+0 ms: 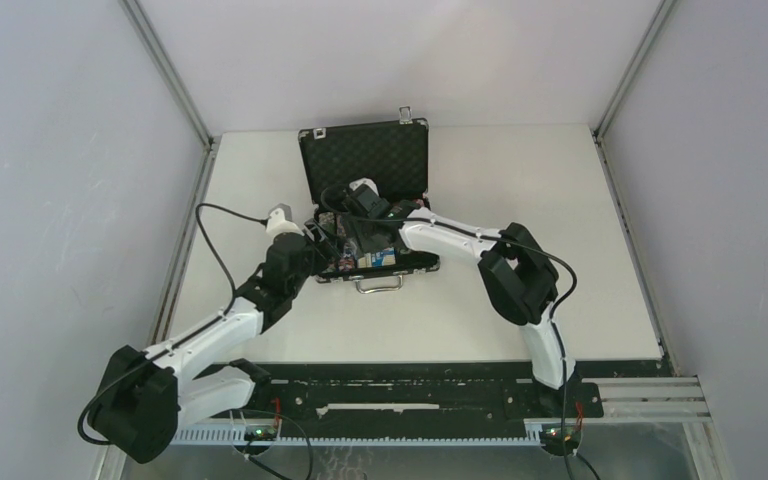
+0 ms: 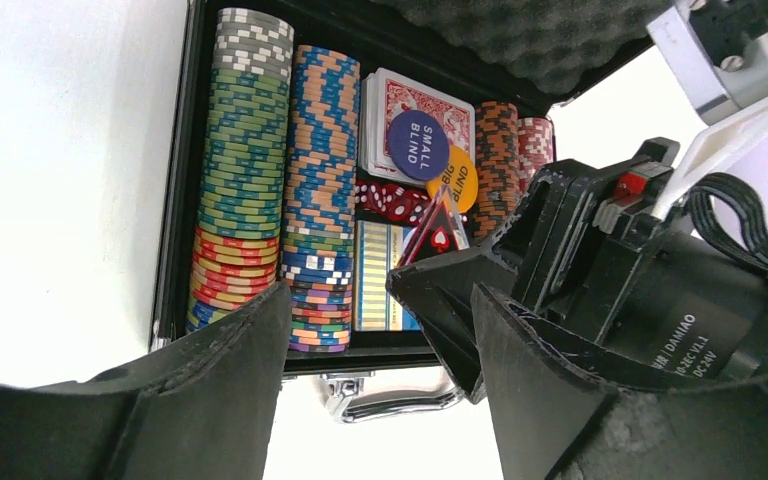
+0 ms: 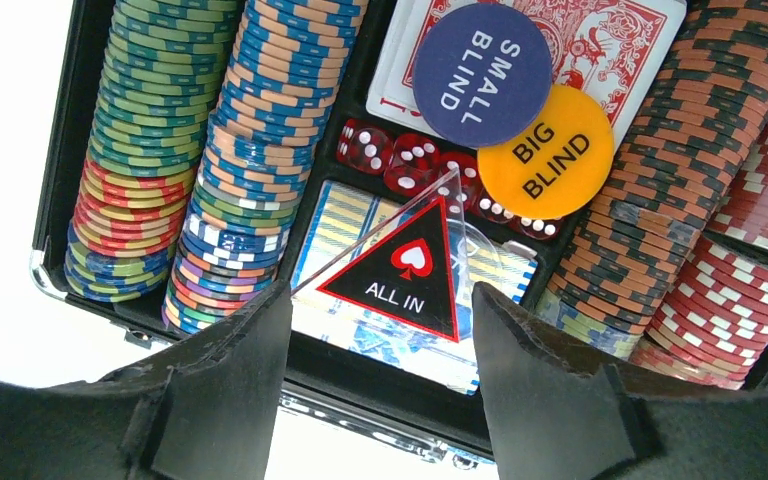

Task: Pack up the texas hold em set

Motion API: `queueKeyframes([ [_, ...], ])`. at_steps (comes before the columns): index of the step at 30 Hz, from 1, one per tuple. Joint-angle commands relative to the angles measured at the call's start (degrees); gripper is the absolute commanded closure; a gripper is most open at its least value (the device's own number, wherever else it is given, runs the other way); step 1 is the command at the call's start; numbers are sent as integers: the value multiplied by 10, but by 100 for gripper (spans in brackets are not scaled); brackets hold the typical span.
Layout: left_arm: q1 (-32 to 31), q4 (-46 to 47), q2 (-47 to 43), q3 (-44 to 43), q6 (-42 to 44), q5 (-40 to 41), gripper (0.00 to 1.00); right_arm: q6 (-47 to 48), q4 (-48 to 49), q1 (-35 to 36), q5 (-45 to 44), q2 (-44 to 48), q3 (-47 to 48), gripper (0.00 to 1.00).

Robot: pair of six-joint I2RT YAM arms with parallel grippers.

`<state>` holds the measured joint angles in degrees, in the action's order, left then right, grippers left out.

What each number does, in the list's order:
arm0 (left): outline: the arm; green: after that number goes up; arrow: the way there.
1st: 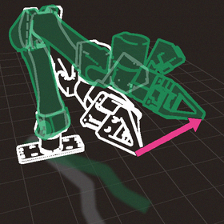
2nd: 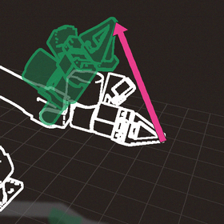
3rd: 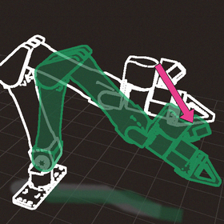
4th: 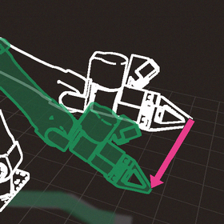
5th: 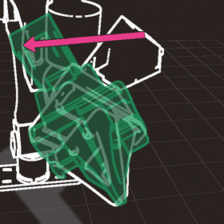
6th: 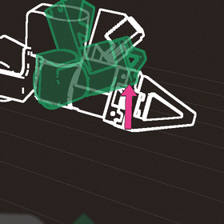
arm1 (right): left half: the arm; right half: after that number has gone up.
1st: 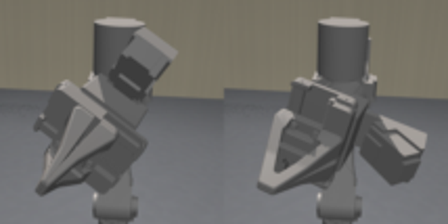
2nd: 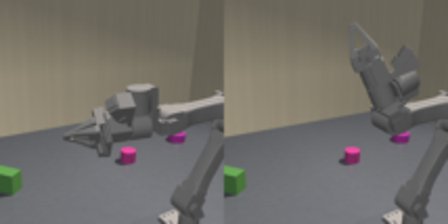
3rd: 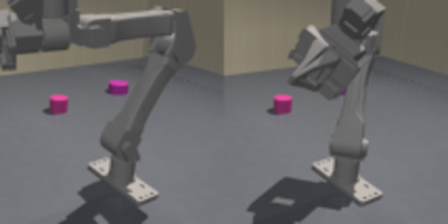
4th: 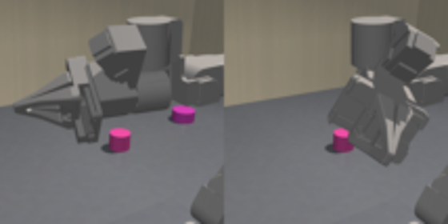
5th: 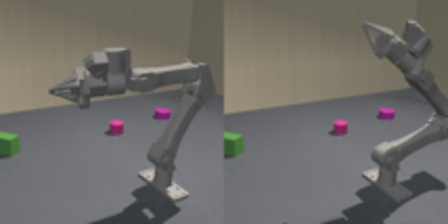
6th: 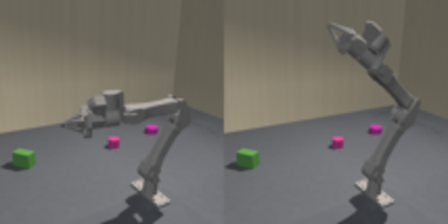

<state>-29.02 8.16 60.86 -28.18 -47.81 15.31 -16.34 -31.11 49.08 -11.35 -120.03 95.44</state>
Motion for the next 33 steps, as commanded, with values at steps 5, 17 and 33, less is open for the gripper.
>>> queueKeyframes([
  [5, -1, 4, 3, 3, 7, 15, 28, 7, 9, -10, 6, 30, 14, 18],
  [17, -1, -1, 5, -2, 21, 34, 28, 6, 104, -71, -22, 130, -60, 30],
  [33, 1, -10, 27, -12, 26, 43, 27, 51, 267, -161, -147, 99, -39, 43],
])
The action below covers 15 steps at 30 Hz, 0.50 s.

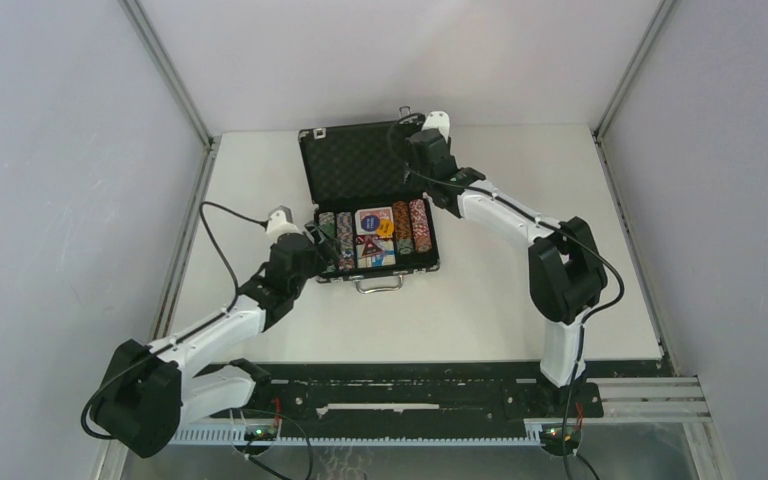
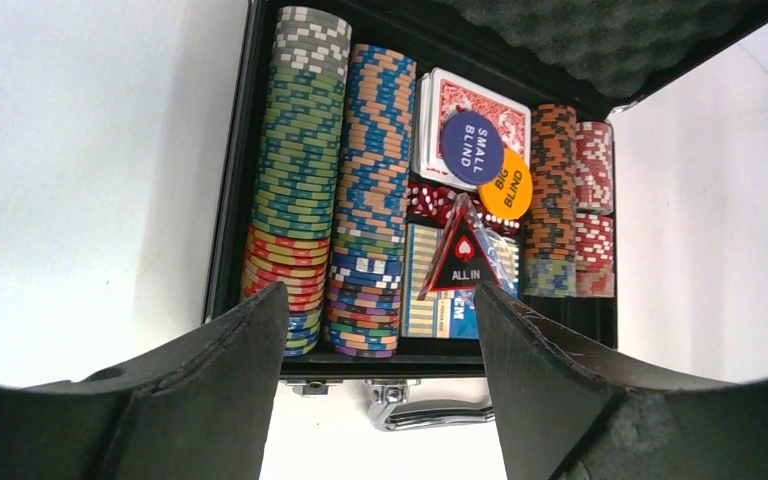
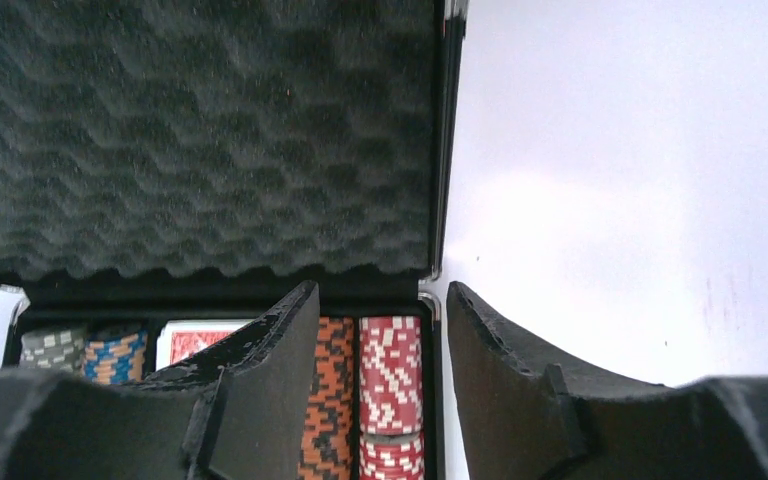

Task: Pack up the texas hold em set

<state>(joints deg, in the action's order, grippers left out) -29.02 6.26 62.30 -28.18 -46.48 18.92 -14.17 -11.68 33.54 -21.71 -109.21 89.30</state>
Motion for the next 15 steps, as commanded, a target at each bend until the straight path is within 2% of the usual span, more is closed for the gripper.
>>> queueKeyframes([
  [1, 1, 9, 16, -14, 12, 5, 27, 34, 83, -10, -38, -12, 25, 43],
  [15, 3, 24, 44, -19, 18, -21, 28, 72, 126, -62, -2, -77, 91, 47],
])
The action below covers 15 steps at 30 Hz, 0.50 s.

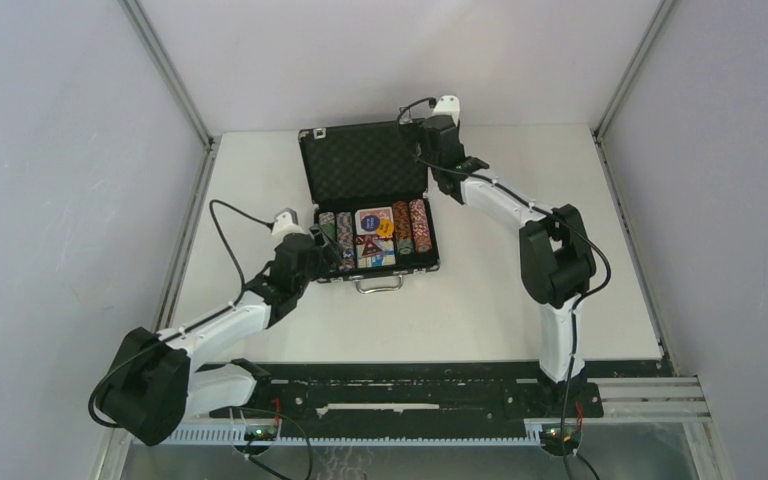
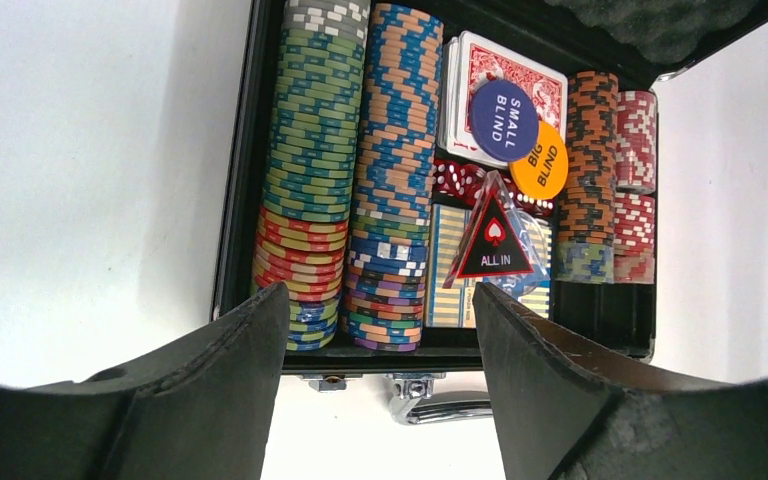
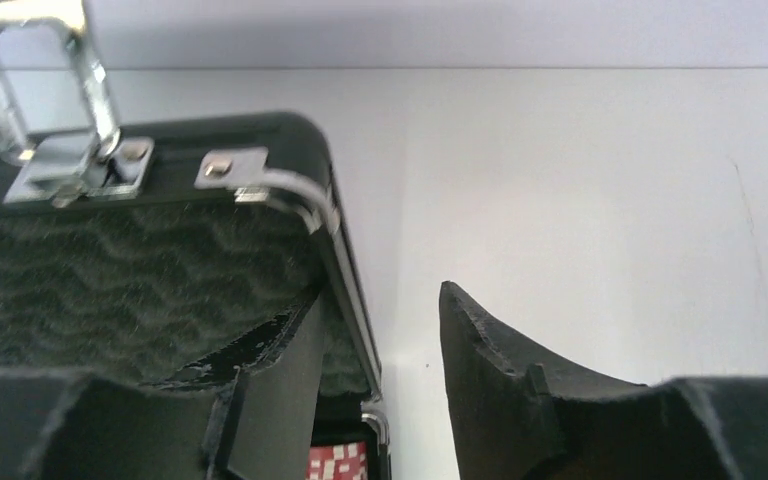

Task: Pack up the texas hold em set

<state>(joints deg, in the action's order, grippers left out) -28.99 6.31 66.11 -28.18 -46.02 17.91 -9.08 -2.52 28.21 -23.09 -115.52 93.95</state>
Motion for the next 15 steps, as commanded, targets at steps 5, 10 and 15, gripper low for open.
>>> queueKeyframes([
  [5, 3, 25, 6, -20, 15, -11, 28, 26, 42, -14, 22, -26, 56, 55],
  [10, 3, 26, 8, -19, 16, -14, 29, 34, 50, -13, 39, -32, 52, 64],
  [15, 3, 28, 8, -19, 16, -16, 29, 28, 54, -14, 44, -16, 33, 86],
])
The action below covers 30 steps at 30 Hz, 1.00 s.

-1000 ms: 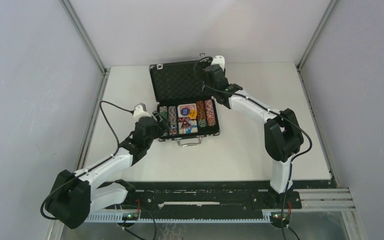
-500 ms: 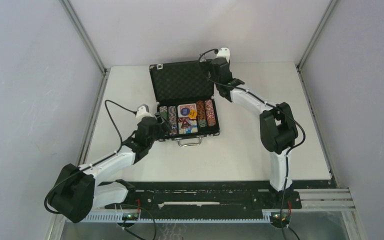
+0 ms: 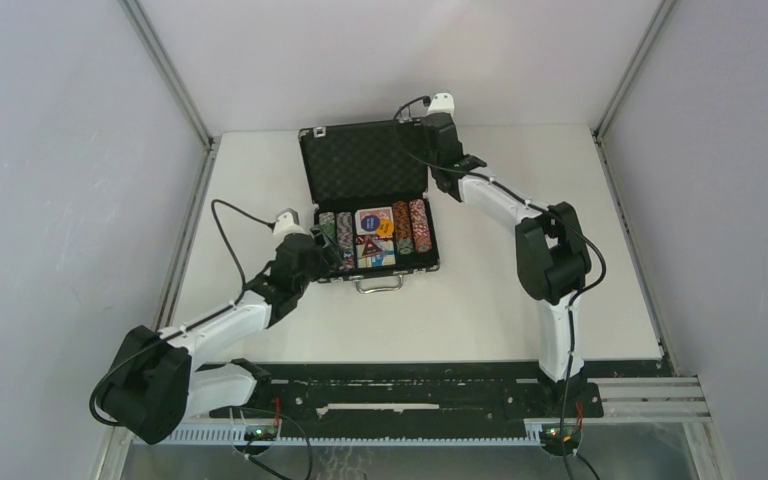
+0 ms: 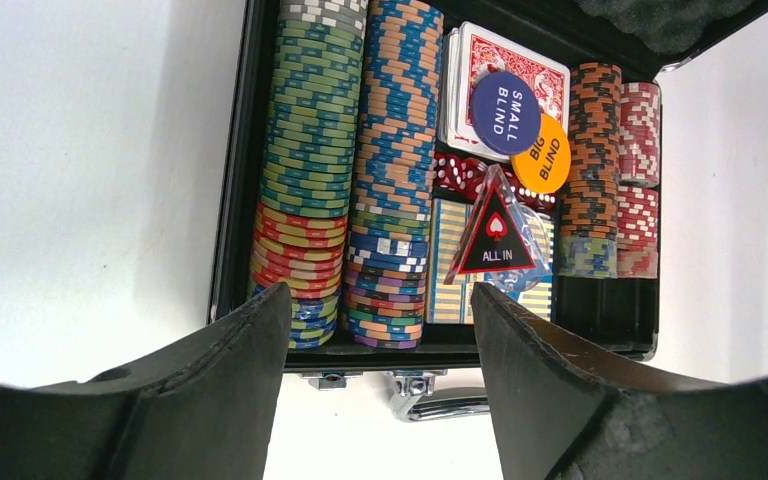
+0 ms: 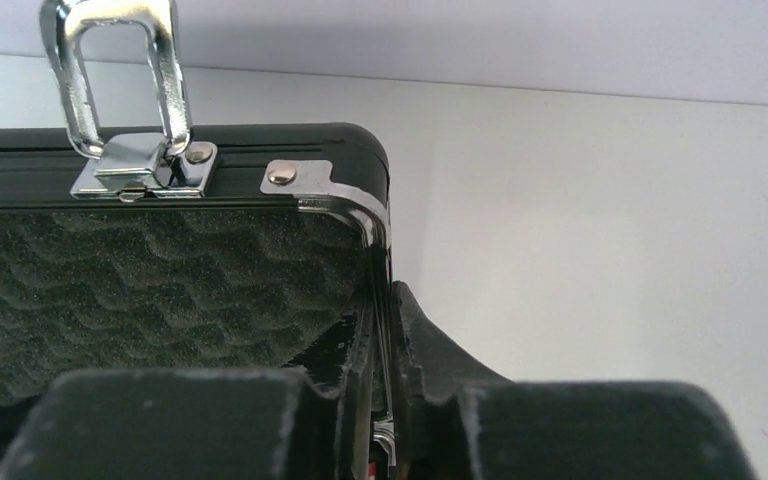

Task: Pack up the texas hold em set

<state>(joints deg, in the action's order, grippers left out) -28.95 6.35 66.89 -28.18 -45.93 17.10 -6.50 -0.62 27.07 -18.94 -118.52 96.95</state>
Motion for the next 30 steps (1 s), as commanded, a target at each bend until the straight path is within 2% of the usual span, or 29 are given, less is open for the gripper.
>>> queueKeyframes([
  [1, 3, 28, 0, -20, 16, -8, 29, 0, 37, -3, 4, 21, -6, 90],
  [6, 3, 29, -3, -18, 15, -13, 29, -13, 65, -1, 10, 70, -80, 99],
  [18, -6, 43, -25, -18, 43, -47, 32, 6, 59, 40, -3, 159, -185, 96],
  [22, -14, 45, -44, -15, 44, -51, 32, 4, 49, 65, -13, 199, -231, 80],
  [24, -17, 45, -52, -13, 44, -52, 32, -4, 41, 77, -14, 228, -266, 68],
  [28, -17, 42, -50, -14, 47, -37, 32, -23, 62, 100, -17, 302, -378, 48],
  [30, -13, 32, -23, -23, 50, -9, 31, -33, 77, 102, -10, 333, -423, 46],
])
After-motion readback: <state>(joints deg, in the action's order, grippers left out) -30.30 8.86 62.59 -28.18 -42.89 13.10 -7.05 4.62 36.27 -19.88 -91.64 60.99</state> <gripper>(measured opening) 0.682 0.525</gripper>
